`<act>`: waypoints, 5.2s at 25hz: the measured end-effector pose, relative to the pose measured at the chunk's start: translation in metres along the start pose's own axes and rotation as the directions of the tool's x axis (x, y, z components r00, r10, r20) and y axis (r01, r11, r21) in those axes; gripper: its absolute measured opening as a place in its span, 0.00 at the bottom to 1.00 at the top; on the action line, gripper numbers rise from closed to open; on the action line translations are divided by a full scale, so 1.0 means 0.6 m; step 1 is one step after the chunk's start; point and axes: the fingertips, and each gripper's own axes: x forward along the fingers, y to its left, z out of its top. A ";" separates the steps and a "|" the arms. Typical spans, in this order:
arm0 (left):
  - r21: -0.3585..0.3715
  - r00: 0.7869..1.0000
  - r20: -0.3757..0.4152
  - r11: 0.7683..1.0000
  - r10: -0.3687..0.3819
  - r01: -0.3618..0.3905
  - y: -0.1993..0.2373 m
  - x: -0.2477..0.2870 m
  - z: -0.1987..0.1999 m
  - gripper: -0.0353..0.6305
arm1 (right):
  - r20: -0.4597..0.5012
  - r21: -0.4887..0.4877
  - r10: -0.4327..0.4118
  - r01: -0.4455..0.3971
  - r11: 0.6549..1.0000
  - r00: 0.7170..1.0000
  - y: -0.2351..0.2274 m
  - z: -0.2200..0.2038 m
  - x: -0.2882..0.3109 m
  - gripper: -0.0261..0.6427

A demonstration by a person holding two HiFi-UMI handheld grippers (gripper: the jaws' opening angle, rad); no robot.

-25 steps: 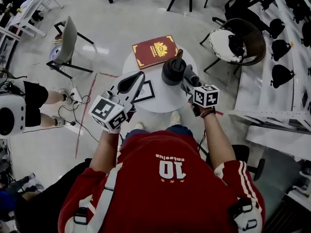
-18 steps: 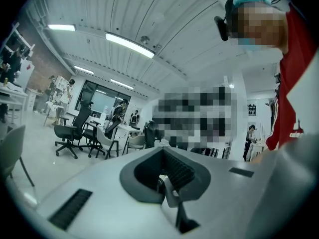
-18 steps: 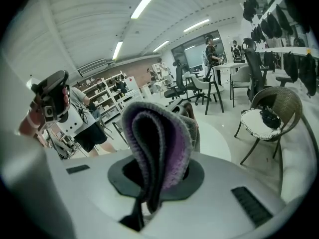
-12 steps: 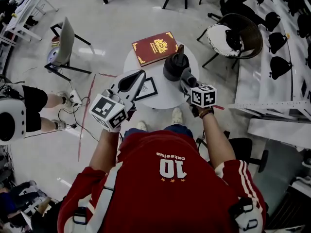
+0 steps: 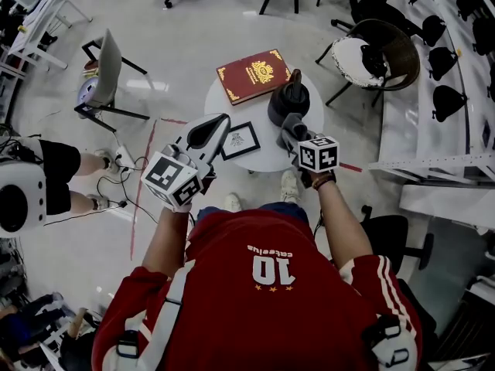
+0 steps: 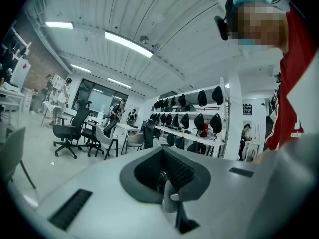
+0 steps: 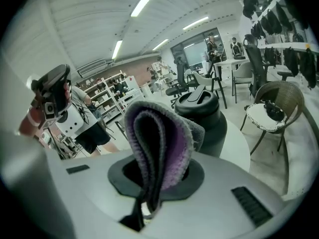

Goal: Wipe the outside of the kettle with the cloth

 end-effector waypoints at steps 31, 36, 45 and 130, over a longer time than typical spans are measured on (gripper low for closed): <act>0.018 0.993 0.039 0.994 0.109 -0.109 0.089 -0.123 0.028 0.06 | 0.112 -0.036 0.022 -0.018 0.999 0.993 0.072 0.144 0.060 0.11; 0.014 0.995 0.049 0.996 0.088 -0.089 0.081 -0.130 0.032 0.06 | 0.137 -0.099 0.008 0.006 0.995 0.991 0.099 0.158 0.033 0.11; 0.013 0.998 0.059 1.000 0.021 -0.022 0.045 -0.088 0.027 0.06 | 0.246 -0.095 -0.033 0.058 0.994 0.969 0.078 0.171 -0.070 0.11; -0.024 0.992 -0.026 0.992 0.124 -0.125 -0.023 0.186 -0.029 0.06 | -0.172 -0.402 0.010 -0.080 0.912 0.985 -0.243 0.015 0.011 0.10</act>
